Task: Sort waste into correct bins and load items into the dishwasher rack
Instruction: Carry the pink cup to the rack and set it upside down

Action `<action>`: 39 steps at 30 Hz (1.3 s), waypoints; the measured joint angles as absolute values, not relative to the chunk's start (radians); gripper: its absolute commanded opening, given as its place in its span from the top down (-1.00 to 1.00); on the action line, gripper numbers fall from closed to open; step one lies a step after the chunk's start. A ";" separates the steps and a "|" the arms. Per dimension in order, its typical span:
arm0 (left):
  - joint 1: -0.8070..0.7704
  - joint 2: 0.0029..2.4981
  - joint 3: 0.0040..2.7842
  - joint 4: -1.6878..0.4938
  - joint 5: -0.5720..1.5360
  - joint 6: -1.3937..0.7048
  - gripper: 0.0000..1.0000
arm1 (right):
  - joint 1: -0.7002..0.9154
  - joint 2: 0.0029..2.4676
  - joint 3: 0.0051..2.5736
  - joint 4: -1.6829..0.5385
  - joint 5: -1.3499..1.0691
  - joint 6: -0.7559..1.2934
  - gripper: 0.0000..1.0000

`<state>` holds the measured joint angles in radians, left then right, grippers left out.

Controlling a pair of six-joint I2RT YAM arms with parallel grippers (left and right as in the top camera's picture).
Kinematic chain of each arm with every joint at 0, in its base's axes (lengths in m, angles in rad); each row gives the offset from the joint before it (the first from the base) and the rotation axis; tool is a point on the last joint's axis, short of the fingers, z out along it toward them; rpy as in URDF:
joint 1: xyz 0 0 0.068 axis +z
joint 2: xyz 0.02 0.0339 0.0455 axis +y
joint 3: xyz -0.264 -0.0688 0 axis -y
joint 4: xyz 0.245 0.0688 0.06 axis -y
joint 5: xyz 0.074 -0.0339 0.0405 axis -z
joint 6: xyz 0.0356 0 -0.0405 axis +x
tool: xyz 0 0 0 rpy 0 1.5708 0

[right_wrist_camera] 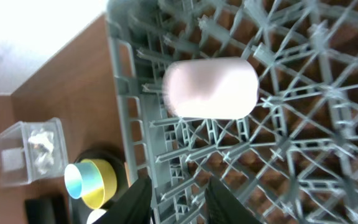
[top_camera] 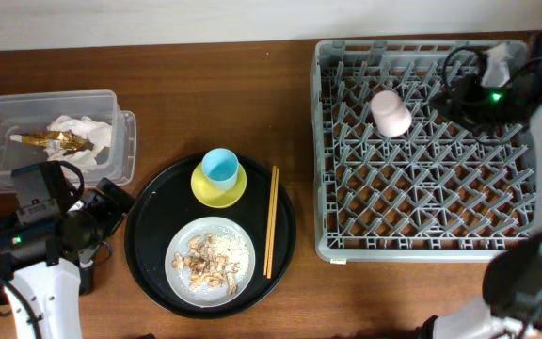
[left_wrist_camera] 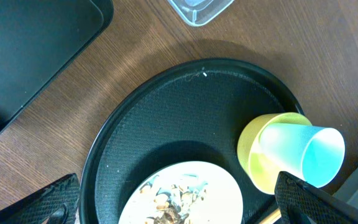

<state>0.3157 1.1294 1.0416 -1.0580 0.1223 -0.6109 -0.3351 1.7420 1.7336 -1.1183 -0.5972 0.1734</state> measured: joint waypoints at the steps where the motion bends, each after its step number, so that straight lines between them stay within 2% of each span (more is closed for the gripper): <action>1: 0.316 1.129 1.042 -1.058 0.123 -0.611 -0.99 | -0.335 1.641 1.734 -1.133 -0.555 0.182 0.33; 2: 0.316 1.129 1.042 -1.058 0.123 -0.611 -0.99 | -0.333 1.563 1.734 -1.144 -0.535 0.185 -0.06; 3: 0.316 1.129 1.042 -1.057 0.123 -0.611 -0.99 | -0.319 1.495 1.734 -1.153 -0.531 0.185 -0.61; 4: 0.316 1.129 1.042 -1.058 0.123 -0.611 -0.99 | -0.271 1.432 1.734 -1.164 -0.564 0.185 -0.61; 7: 0.316 1.129 1.042 -1.058 0.122 -0.611 -0.99 | -0.042 1.394 1.734 -1.177 -0.673 0.185 -0.41; 8: 0.316 1.129 1.042 -1.058 0.123 -0.611 -0.99 | 0.153 1.433 1.734 -1.173 -0.652 0.183 -0.38; 9: 0.316 1.129 1.042 -1.058 0.123 -0.611 -0.99 | 0.225 1.458 1.734 -1.163 -0.625 0.185 -0.36; 10: 0.316 1.129 1.042 -1.058 0.123 -0.611 -0.99 | 0.355 1.519 1.737 -1.122 -0.513 0.236 -0.23; 13: 0.316 1.129 1.042 -1.059 0.123 -0.611 -0.99 | 0.601 1.760 1.734 -0.963 -0.341 0.315 -0.21; 17: 0.316 1.129 1.042 -1.058 0.123 -0.611 -0.99 | 0.833 1.981 1.730 -0.688 -0.109 0.313 -0.23; 21: 0.316 1.129 1.042 -1.058 0.123 -0.611 -0.99 | 0.905 2.117 1.731 -0.596 0.127 0.230 -0.18; 23: 0.316 1.129 1.042 -1.058 0.123 -0.611 -0.99 | 0.905 2.131 1.731 -0.592 0.158 0.224 0.01; 26: 0.316 1.129 1.042 -1.058 0.122 -0.611 -0.99 | 0.905 2.141 1.731 -0.589 0.172 0.213 0.09; 28: 0.316 1.129 1.042 -1.058 0.123 -0.611 -0.99 | 0.905 2.181 1.731 -0.590 0.175 0.212 0.46; 30: 0.316 1.129 1.042 -1.058 0.123 -0.611 -0.99 | 0.905 2.192 1.731 -0.589 0.178 0.210 0.92; 33: 0.316 1.129 1.042 -1.058 0.123 -0.611 -0.99 | 0.905 2.188 1.785 -0.648 0.186 0.213 0.92; 36: 0.316 1.129 1.042 -1.058 0.122 -0.611 -0.99 | 0.900 2.092 2.022 -0.943 0.325 0.283 0.92; 39: 0.316 1.129 1.042 -1.058 0.123 -0.611 -0.99 | 0.790 1.902 2.190 -1.182 0.375 0.388 0.92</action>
<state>0.3157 1.1294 1.0416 -1.0580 0.1226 -0.6109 0.7902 1.9022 2.1902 -1.1820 0.3752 0.3882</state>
